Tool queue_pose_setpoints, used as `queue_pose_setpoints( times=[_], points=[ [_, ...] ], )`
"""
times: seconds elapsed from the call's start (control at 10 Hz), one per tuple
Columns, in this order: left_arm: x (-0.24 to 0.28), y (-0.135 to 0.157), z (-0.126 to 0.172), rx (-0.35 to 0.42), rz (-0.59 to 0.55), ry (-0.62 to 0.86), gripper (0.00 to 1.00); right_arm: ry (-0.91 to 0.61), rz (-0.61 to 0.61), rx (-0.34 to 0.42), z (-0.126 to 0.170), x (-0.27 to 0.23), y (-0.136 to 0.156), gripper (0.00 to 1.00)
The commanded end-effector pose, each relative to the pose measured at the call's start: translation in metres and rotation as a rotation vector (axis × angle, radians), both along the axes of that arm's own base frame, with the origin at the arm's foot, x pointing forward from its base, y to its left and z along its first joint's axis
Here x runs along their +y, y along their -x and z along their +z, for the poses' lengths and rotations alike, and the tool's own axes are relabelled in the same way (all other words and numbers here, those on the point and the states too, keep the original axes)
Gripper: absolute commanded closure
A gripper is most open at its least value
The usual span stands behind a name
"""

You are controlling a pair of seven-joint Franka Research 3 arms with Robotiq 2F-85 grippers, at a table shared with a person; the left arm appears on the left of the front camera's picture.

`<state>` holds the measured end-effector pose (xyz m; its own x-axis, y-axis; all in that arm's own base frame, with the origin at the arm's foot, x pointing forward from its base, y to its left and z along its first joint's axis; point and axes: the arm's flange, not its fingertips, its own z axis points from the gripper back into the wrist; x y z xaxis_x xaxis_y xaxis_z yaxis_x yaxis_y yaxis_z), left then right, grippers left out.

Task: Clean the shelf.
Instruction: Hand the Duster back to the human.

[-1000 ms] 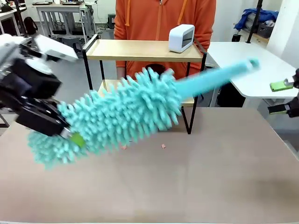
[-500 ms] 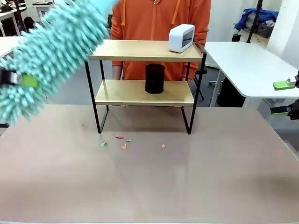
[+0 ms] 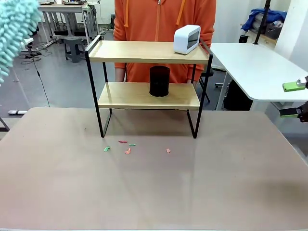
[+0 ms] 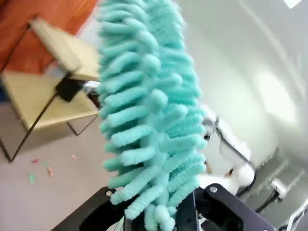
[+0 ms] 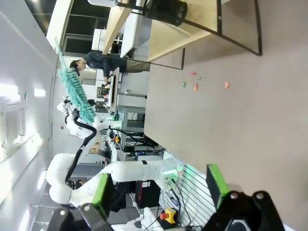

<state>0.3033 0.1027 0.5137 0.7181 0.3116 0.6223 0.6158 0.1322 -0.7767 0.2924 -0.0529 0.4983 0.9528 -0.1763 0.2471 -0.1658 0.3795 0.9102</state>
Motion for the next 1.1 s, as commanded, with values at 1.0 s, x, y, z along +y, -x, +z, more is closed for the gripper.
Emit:
queue_pose_setpoints(
  times=[1.0],
  points=[
    [0.016, -0.040, -0.068, 0.423, 0.153, 0.015, 1.00, -0.002, -0.002, -0.006, 0.001, 0.000, 0.001, 0.00]
  ],
)
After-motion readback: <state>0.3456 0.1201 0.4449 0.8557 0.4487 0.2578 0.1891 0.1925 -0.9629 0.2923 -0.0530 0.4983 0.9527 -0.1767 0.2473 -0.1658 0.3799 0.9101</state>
